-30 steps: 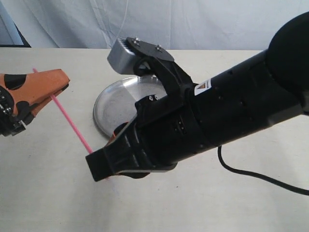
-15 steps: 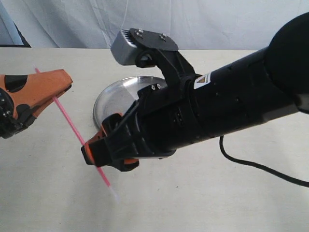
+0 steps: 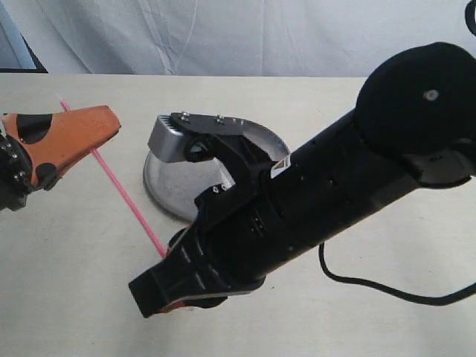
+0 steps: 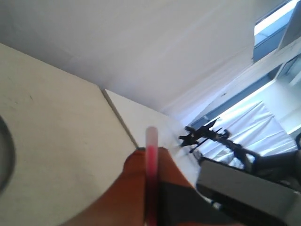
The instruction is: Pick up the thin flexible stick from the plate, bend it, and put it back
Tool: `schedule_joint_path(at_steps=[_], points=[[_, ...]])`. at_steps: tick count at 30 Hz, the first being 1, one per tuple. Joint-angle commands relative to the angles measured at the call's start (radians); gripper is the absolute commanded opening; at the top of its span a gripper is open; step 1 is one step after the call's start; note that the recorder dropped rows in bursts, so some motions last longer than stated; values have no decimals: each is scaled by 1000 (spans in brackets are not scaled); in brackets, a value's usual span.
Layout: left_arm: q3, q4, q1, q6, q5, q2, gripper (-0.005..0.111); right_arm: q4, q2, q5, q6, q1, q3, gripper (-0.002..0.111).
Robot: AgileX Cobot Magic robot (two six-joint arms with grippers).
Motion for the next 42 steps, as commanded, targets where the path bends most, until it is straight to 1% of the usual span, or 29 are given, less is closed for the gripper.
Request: schedule_joint_path(at_steps=[1,3,5,7,9,11,14,17,19,22,25,27,29,32,33,35,37,39,42], points=[[-14,118,-5,133,93,13,0,33,-84,-28,-33,-2,-4,-1],[-14,202,-5,107,97,16,0,8,-140,-104,-31,-2,-4,-1],[-14,211,-5,60,45,16,0,-65,-185,-183,-17,-2,-4,-1],[-14,135,-5,45,-57,16,0,-188,-201,-210,70,-2,-4,-1],[-26,42,-5,45,-157,16,0,-338,-196,-182,224,-2,-4,-1],[-55,-19,-30,37,-183,16,0,-445,-175,-119,336,-2,-4,-1],[-129,-21,-104,34,-101,37,0,-418,-161,-50,300,-2,-4,-1],[-224,37,-198,34,47,74,0,-383,-190,-47,276,-2,-4,-1],[-277,86,-263,49,121,106,0,-383,-230,-54,276,-2,-4,-1],[-316,141,-345,96,210,153,0,-381,-313,-54,294,-2,-4,-1],[-321,152,-404,123,233,211,0,-406,-408,-70,346,-2,-4,-1],[-321,152,-439,123,203,238,0,-512,-460,-89,440,-2,-4,-1],[-321,163,-482,125,180,255,0,-668,-491,-78,581,-2,-4,-1],[-323,164,-535,141,180,259,0,-880,-499,22,770,-2,-4,-1],[-325,147,-543,151,178,259,0,-903,-496,47,792,-2,-1,-1],[-336,90,-553,181,164,259,0,-893,-478,68,793,-2,15,-1],[-361,37,-553,192,143,259,0,-831,-455,49,769,-2,36,-1],[-389,12,-553,209,130,259,0,-673,-422,22,660,-2,64,-1],[-424,15,-553,254,153,259,0,-398,-374,8,381,-2,79,-1]])
